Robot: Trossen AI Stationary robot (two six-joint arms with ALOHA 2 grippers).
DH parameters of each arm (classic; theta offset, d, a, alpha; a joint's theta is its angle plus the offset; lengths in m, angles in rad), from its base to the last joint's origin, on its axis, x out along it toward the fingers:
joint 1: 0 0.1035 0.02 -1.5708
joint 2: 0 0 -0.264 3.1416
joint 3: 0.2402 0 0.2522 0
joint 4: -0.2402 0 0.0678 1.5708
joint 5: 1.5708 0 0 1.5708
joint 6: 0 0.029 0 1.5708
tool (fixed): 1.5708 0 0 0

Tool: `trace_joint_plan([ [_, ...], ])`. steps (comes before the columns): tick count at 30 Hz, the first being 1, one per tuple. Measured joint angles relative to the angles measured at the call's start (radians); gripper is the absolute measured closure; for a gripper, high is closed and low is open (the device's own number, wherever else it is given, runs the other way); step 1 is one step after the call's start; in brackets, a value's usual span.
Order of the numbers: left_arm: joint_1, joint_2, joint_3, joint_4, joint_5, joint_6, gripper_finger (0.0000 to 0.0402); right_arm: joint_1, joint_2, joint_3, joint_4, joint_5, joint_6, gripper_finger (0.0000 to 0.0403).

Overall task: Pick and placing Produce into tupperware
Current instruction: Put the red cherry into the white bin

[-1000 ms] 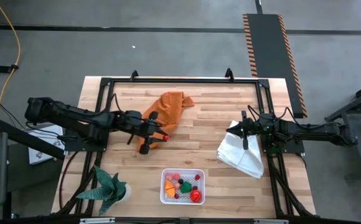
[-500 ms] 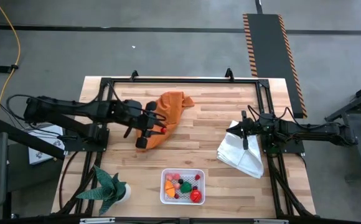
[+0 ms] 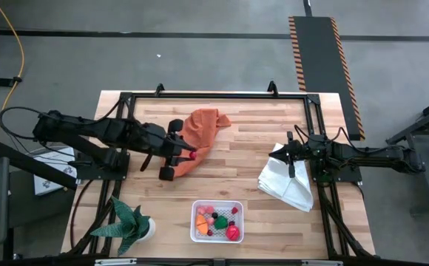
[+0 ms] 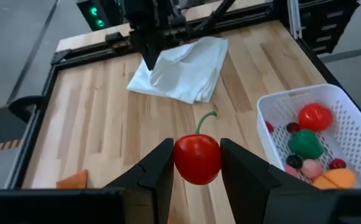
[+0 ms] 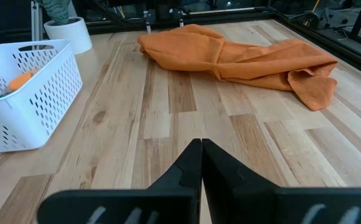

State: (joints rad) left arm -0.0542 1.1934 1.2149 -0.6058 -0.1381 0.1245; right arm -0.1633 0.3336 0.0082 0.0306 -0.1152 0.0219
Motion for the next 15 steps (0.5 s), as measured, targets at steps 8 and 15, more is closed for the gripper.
trace_joint_plan([
  [8,-0.082,0.175,0.274,-0.222,-0.084,-0.001,0.0289,0.0,0.0,0.0,0.0,0.0,0.0,0.0402],
  [15,-0.099,0.328,0.494,-0.38,-0.065,-0.006,0.0289,0.0,0.001,0.0,0.0,0.0,0.0,0.0402],
])
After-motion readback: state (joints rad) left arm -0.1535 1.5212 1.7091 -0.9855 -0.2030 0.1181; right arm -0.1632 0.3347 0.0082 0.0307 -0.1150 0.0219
